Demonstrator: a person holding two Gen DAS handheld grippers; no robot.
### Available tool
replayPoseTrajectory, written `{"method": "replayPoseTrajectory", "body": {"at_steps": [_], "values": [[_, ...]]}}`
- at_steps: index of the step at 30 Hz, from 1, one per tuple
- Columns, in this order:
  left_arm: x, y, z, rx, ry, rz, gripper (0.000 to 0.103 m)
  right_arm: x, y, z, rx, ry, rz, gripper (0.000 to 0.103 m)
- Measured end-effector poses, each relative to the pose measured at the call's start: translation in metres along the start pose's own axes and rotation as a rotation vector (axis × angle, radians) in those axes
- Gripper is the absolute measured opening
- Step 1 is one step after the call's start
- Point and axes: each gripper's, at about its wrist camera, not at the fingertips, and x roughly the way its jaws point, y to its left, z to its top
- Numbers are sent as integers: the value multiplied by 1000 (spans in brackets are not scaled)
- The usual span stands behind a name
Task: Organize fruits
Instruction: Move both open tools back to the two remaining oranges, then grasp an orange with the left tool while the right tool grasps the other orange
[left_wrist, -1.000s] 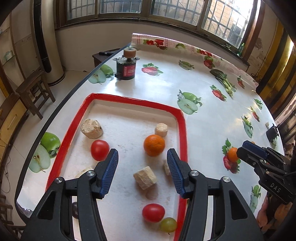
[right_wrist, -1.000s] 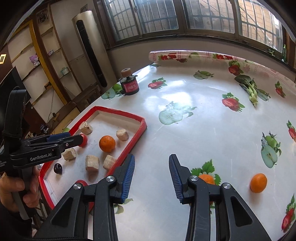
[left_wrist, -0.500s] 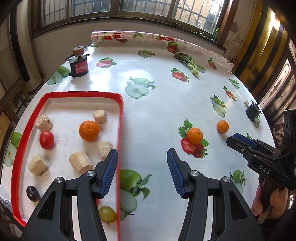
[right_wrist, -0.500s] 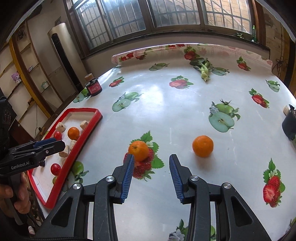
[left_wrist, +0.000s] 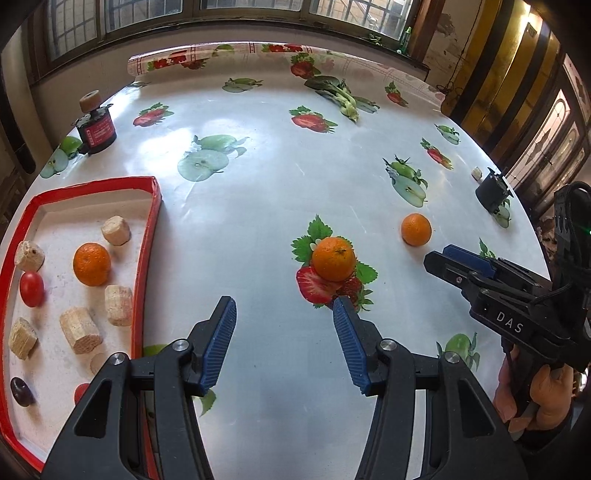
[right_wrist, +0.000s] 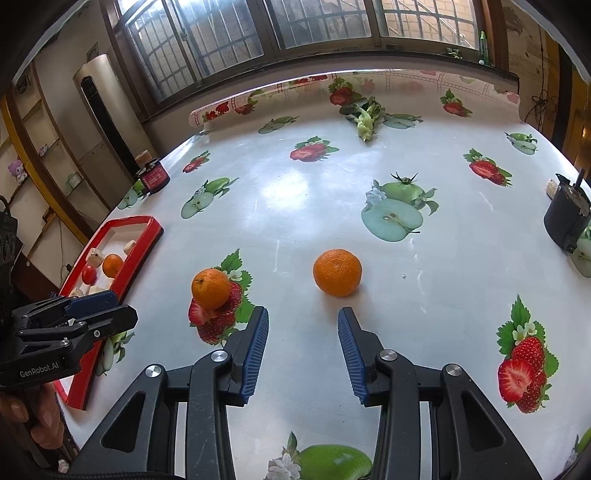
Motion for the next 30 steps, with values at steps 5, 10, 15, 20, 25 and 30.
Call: {"method": "replayPoseTrajectory", "body": {"at_steps": [5,10,15,20,25,30], "values": [[22,-13,9,13,27,-9,53,18,-7,9,-16,22,-20,41],[43,-28,16,31,47,-23,53,34,-15,16,-15,42,-30,41],[60,-36,21,48,44,-28,53,42,-17,19,-23,29,-37,41],[59,-31,22,54,21,-34,32,39,-19,18,-23,21,-30,37],[48,-23,13,44,12,-39,31,32,-17,13,-25,17,-38,36],[30,-15,3,31,-13,-31,31,20,-10,4,-24,10,-31,36]]}}
